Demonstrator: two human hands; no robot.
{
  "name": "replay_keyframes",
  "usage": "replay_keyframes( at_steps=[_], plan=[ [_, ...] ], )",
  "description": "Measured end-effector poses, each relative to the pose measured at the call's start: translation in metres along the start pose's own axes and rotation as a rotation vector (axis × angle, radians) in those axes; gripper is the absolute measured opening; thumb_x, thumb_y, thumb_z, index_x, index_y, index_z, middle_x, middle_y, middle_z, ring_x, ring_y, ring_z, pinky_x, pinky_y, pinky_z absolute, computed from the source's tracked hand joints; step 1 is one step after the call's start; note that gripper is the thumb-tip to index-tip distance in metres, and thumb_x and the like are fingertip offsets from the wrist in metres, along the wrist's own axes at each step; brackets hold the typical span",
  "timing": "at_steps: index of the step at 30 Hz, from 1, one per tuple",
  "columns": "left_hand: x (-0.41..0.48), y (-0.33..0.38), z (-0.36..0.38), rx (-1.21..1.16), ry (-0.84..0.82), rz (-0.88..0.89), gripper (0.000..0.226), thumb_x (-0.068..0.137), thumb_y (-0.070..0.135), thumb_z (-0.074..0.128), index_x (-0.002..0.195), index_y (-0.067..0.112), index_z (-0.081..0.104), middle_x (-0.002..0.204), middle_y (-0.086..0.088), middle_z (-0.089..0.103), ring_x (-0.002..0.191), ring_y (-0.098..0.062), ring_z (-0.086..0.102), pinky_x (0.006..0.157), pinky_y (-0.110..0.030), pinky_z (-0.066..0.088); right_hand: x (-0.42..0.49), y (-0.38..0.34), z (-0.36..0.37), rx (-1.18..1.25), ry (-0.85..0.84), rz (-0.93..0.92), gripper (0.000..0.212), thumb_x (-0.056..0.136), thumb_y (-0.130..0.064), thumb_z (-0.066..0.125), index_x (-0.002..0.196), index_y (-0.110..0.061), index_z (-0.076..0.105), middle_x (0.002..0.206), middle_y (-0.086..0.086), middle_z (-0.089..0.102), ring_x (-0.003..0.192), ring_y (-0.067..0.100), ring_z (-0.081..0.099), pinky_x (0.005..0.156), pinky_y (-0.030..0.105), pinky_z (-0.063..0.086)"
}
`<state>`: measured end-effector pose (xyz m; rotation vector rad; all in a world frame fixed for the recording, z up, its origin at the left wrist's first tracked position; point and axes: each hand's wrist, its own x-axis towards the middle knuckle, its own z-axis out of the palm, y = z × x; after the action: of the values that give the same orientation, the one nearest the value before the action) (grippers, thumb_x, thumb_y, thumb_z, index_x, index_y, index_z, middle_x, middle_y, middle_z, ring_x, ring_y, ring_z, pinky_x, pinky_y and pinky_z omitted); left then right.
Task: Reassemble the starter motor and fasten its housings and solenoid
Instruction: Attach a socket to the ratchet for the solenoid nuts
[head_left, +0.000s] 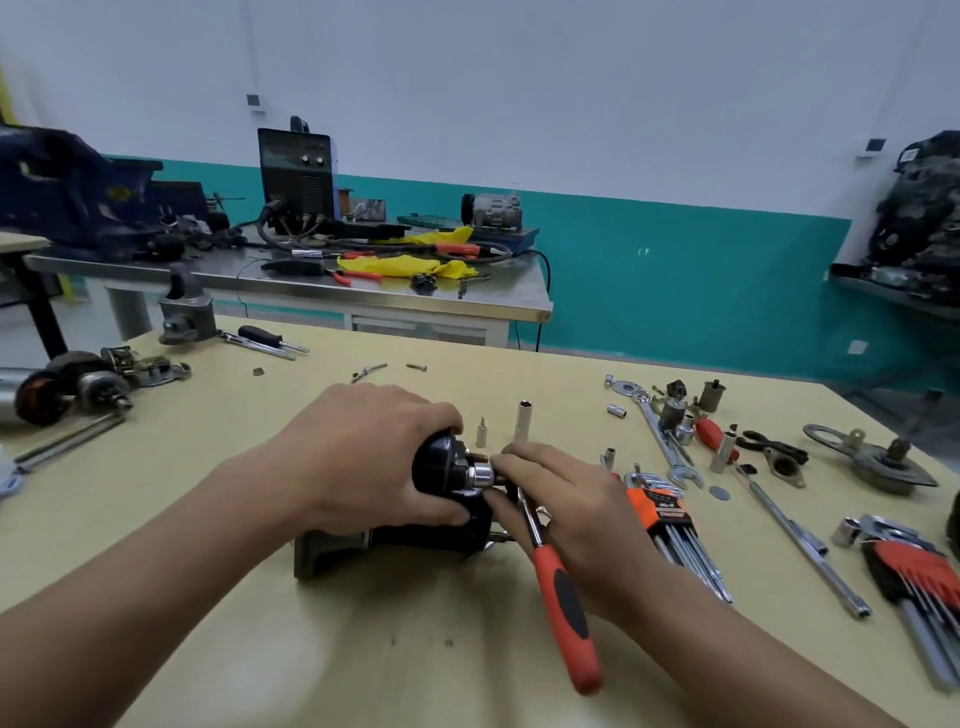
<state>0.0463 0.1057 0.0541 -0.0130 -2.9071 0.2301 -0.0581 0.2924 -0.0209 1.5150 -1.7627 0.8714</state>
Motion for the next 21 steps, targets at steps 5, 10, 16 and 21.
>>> replay_keyframes(
  at_steps=[5, 10, 16, 21],
  plan=[
    [0.001, 0.003, 0.012, 0.036, 0.168, -0.028, 0.074, 0.062, 0.088, 0.021, 0.108, 0.040, 0.053, 0.093, 0.016, 0.065, 0.084, -0.011, 0.061, 0.068, -0.032, 0.048, 0.003, -0.010, 0.001, 0.007, -0.016, 0.062, 0.022, 0.088, -0.011, 0.073, 0.105, 0.002, 0.073, 0.098, 0.012, 0.072, 0.084, 0.025, 0.069, 0.073, 0.037, 0.057],
    [-0.001, 0.004, 0.019, 0.038, 0.268, -0.016, 0.066, 0.070, 0.085, 0.020, 0.099, 0.037, 0.054, 0.085, 0.014, 0.064, 0.077, -0.013, 0.061, 0.059, -0.033, 0.040, 0.023, -0.013, -0.006, 0.126, -0.150, 0.252, 0.029, 0.096, -0.034, 0.062, 0.073, -0.019, 0.070, 0.063, -0.005, 0.063, 0.057, 0.008, 0.054, 0.055, 0.022, 0.044],
    [-0.002, 0.004, 0.020, 0.060, 0.316, -0.005, 0.063, 0.072, 0.086, 0.022, 0.089, 0.034, 0.054, 0.073, 0.011, 0.060, 0.064, -0.015, 0.056, 0.051, -0.031, 0.028, 0.052, -0.022, 0.002, 0.428, -0.192, 0.820, 0.060, 0.097, -0.060, 0.034, 0.061, -0.014, 0.052, 0.043, -0.002, 0.048, 0.037, 0.007, 0.048, 0.039, 0.017, 0.039],
    [-0.001, 0.003, 0.019, 0.088, 0.341, 0.025, 0.062, 0.075, 0.086, 0.024, 0.085, 0.034, 0.056, 0.067, 0.011, 0.059, 0.056, -0.015, 0.047, 0.047, -0.029, 0.019, 0.061, -0.018, 0.002, 0.395, -0.313, 1.075, 0.054, 0.102, -0.056, 0.033, 0.076, -0.013, 0.053, 0.050, -0.002, 0.053, 0.029, 0.002, 0.047, 0.031, 0.012, 0.030]
  ],
)
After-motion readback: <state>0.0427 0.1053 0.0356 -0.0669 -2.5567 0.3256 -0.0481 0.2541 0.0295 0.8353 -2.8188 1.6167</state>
